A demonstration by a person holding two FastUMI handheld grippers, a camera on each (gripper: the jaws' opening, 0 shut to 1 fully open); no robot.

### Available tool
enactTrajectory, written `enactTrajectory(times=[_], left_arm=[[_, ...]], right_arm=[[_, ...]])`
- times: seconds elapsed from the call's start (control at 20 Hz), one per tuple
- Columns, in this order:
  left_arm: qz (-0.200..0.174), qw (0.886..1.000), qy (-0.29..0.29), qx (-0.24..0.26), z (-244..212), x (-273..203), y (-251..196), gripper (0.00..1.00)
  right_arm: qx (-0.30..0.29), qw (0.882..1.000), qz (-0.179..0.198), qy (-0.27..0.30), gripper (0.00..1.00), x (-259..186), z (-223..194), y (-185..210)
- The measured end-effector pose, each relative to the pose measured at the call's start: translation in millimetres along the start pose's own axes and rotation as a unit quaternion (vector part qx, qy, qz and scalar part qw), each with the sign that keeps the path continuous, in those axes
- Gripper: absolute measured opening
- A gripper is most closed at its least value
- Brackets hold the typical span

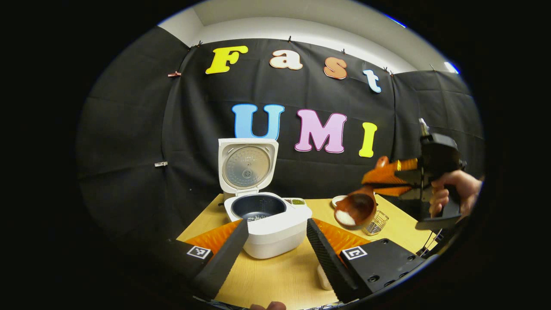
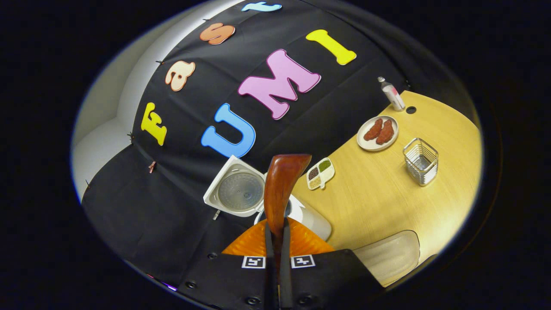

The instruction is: Close the left gripper, press the button to open the rice cooker; take a wooden spoon from the chopstick holder with the right hand, scoop a spoonful of rice and pour it into the rice cooker, then put the wooden spoon back into the chopstick holder.

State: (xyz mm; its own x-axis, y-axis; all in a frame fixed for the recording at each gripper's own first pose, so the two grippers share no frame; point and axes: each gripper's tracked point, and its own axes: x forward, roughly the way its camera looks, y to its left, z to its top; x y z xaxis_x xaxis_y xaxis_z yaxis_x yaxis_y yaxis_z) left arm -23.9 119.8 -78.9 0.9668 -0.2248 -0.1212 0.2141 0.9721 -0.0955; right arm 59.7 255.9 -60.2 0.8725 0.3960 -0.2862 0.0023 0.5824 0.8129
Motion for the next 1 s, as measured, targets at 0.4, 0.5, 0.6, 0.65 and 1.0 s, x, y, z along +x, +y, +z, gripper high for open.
enactTrajectory(times=[0.4,0.5,0.6,0.65,1.0], left_arm=[[0.013,1.000,-0.002,-0.011,-1,3,16,0.95],[0.015,1.000,-0.002,-0.019,-3,3,20,0.94],[0.017,1.000,-0.001,-0.024,-4,5,26,0.95],[0.019,1.000,-0.001,-0.025,-3,7,30,0.95],[0.022,0.999,-0.003,-0.040,-12,15,47,0.94]], right_arm=[[-0.056,0.998,0.015,-0.022,0.07,90,23,73],[-0.056,0.998,0.017,-0.022,0.06,113,21,84],[-0.068,0.997,0.011,-0.019,0.06,138,15,84],[-0.076,0.997,0.006,-0.018,0.06,150,12,82],[-0.183,0.983,-0.015,-0.025,0.07,213,-9,72]])
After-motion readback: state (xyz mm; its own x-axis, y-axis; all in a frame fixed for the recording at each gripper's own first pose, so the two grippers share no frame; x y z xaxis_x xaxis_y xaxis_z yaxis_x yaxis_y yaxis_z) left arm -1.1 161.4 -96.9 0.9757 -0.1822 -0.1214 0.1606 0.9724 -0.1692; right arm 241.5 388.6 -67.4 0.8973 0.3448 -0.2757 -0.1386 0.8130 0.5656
